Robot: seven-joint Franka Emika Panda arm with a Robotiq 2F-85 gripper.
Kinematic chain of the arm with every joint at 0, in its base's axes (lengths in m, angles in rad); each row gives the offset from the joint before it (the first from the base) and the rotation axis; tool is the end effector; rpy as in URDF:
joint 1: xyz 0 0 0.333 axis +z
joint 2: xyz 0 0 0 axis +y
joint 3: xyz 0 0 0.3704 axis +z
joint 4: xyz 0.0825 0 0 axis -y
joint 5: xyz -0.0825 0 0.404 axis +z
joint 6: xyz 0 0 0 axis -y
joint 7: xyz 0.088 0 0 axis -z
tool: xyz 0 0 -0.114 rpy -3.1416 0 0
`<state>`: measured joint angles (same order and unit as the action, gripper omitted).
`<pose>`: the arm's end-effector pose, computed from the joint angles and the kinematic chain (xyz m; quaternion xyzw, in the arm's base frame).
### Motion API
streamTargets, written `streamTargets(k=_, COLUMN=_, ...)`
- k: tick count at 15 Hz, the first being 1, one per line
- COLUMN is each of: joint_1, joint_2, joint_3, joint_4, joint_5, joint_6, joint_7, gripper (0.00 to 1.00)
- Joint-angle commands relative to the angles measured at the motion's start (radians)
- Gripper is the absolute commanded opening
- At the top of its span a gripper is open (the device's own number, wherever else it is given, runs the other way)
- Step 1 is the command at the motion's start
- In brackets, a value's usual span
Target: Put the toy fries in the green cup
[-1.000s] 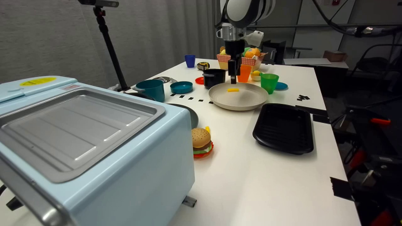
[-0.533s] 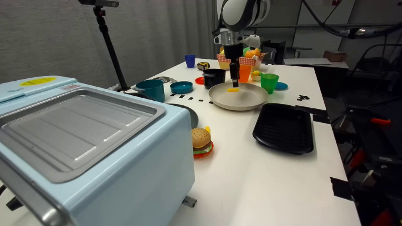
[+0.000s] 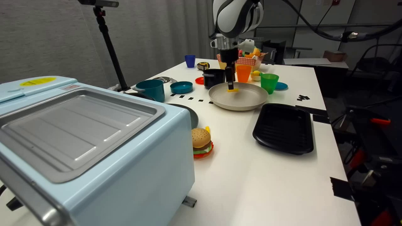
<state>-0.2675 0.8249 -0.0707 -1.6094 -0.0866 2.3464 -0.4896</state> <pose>0.6916 -0.2376 0.1503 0.9906 0.1170 -0.0623 0.0338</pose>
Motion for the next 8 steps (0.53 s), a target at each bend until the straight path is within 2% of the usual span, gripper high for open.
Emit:
streamTargets(k=1, joint_1=-0.004, joint_2=0.061, joint_3=0.008, joint_4=0.084, joint_5=-0.022, joint_6=-0.026, joint_7=0.006, gripper=1.0)
streamTargets(k=8, joint_1=-0.001, joint_2=0.091, joint_3=0.008, joint_4=0.09, joint_5=-0.026, joint_6=-0.007, joint_7=0.01, gripper=1.0)
